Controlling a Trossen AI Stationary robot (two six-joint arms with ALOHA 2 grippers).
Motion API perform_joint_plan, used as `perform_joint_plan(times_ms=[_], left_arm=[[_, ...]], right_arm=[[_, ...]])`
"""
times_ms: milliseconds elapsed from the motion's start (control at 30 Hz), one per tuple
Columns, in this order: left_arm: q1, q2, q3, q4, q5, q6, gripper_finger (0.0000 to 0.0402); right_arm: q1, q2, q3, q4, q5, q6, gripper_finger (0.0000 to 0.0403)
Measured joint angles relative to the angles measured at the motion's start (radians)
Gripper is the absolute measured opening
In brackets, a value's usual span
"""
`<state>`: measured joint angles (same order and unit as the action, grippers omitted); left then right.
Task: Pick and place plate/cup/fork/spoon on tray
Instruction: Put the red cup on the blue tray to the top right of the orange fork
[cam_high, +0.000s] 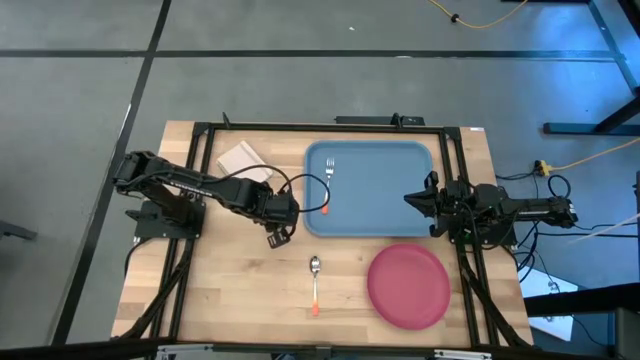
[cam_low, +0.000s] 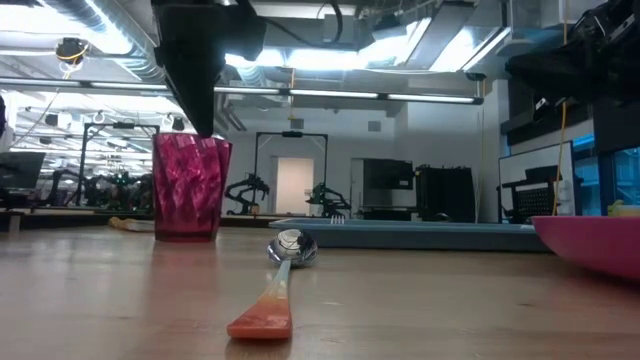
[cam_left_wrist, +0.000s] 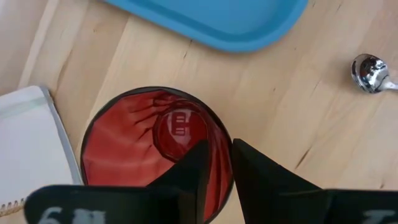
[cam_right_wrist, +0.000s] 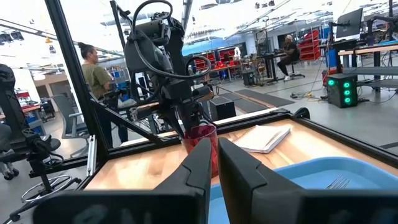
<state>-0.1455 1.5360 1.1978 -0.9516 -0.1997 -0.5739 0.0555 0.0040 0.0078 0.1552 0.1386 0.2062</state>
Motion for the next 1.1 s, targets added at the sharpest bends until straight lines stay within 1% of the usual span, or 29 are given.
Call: perform_joint_plan(times_ms=[267, 500, 633, 900, 967, 1100], left_arm=[[0.0, 0.0, 0.004, -0.001, 0.0, 0.001, 0.0064], [0.002, 0.001, 0.061, -0.004, -0.026, 0.033, 0.006], [-0.004, 0.001, 0.062, -0.02, -0.008, 0.011, 0.0059], [-0.041, 0.001, 0.062, -0.021, -0.015, -0.049, 0.0059], [-0.053, 0.002, 0.062, -0.021, -0.026, -0.056, 0.0059], [-0.07, 0.014, 0.063, -0.037, -0.091, -0.1, 0.0059]], right_arm=[[0.0, 0.0, 0.0, 0.0, 0.0, 0.0, 0.0033], [0.0, 0.0, 0.0, 0.0, 0.0, 0.002, 0.0033], [0.0, 0.0, 0.0, 0.0, 0.0, 0.001, 0.0033], [0.0, 0.0, 0.0, -0.001, 0.0, 0.0, 0.0033], [0.0, 0.0, 0.0, -0.002, 0.0, -0.001, 0.0033], [0.0, 0.0, 0.0, -0.002, 0.0, -0.001, 0.0033]])
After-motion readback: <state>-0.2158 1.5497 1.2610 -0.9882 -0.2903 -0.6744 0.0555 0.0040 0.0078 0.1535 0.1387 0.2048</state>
